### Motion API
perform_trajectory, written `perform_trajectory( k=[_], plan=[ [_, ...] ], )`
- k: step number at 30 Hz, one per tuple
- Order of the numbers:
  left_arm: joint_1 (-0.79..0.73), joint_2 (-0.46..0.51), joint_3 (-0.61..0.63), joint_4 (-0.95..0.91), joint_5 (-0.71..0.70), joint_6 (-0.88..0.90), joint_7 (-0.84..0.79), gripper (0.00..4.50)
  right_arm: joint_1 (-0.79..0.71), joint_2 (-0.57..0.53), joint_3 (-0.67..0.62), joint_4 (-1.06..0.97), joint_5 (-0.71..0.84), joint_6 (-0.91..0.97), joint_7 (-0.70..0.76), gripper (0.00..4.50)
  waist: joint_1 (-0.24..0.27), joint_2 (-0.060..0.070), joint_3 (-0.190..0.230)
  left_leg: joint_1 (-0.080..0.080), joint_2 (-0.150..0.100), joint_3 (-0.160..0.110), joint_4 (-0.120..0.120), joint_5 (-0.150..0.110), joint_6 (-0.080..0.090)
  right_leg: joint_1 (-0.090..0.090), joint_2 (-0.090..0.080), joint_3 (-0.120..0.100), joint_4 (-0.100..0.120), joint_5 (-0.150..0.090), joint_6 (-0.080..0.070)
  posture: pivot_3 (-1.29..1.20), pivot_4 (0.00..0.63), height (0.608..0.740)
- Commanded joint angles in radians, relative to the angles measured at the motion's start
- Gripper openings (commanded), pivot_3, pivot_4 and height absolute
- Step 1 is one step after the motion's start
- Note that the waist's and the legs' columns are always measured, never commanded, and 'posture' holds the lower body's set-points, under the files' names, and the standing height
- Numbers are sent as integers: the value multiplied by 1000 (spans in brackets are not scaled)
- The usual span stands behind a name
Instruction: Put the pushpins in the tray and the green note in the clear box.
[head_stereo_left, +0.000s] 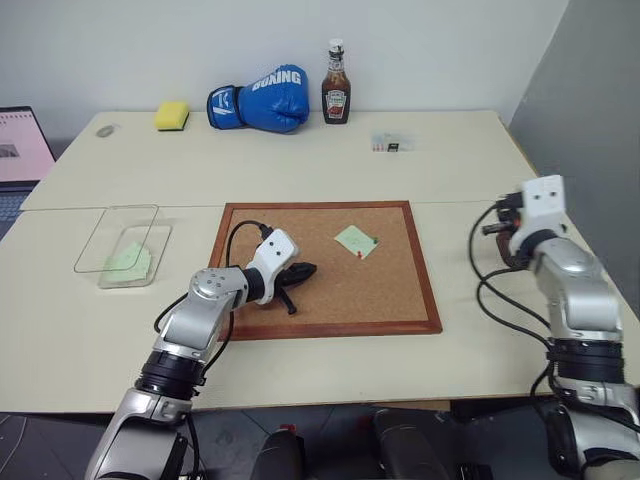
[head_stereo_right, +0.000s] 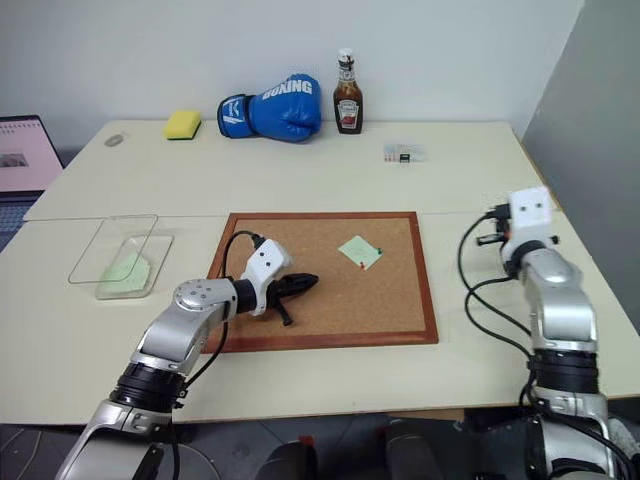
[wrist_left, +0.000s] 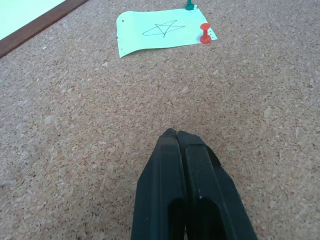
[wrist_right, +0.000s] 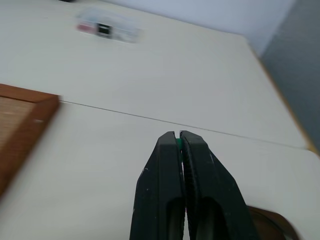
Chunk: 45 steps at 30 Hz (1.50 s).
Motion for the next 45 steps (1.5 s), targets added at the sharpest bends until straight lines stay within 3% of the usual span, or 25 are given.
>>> perform_trajectory(
  k=[1, 7, 21, 30, 40, 45],
  plan=[
    [12, 1, -34, 23, 12, 12, -25, 0, 15, -27, -75, -1, 39, 17, -5, 68, 0, 0, 0, 0, 0, 0, 0, 0, 0, 0, 0, 0, 0, 0, 0, 0, 150, 740],
    [1, -4, -39, 37, 14, 6, -27, 0, 3, -22, -115, 110, 74, -5, -5, 68, 1, 0, 0, 0, 0, 1, 1, 0, 0, 1, 0, 1, 0, 0, 0, 0, 150, 740],
    [25, 0, -25, 8, 12, 16, -16, 0, -91, -19, -79, 440, 79, -197, 8, 68, 1, 0, 0, 0, 0, 1, 0, 0, 0, 1, 0, 1, -1, 0, 0, 0, 150, 740],
    [22, 4, -21, 6, 12, 19, -13, 0, -88, -7, -60, 476, 85, -218, 14, 68, 1, 0, 0, 0, 0, 1, 0, 0, 0, 1, 0, 1, -1, 0, 0, 0, 150, 740],
    [13, 3, -22, 15, 14, 13, -15, 0, -72, -29, -75, 432, 92, -220, 9, 2154, 1, 0, 0, 0, 0, 1, 0, 0, 0, 1, 0, 1, -1, 0, 0, 0, 150, 740],
    [9, 1, -23, 17, 15, 12, -14, 0, -67, -39, -90, 354, 105, -219, 6, 2991, 1, 0, 0, 0, 0, 1, 0, 0, 0, 1, 0, 1, -1, 0, 0, 0, 150, 740]
  ],
)
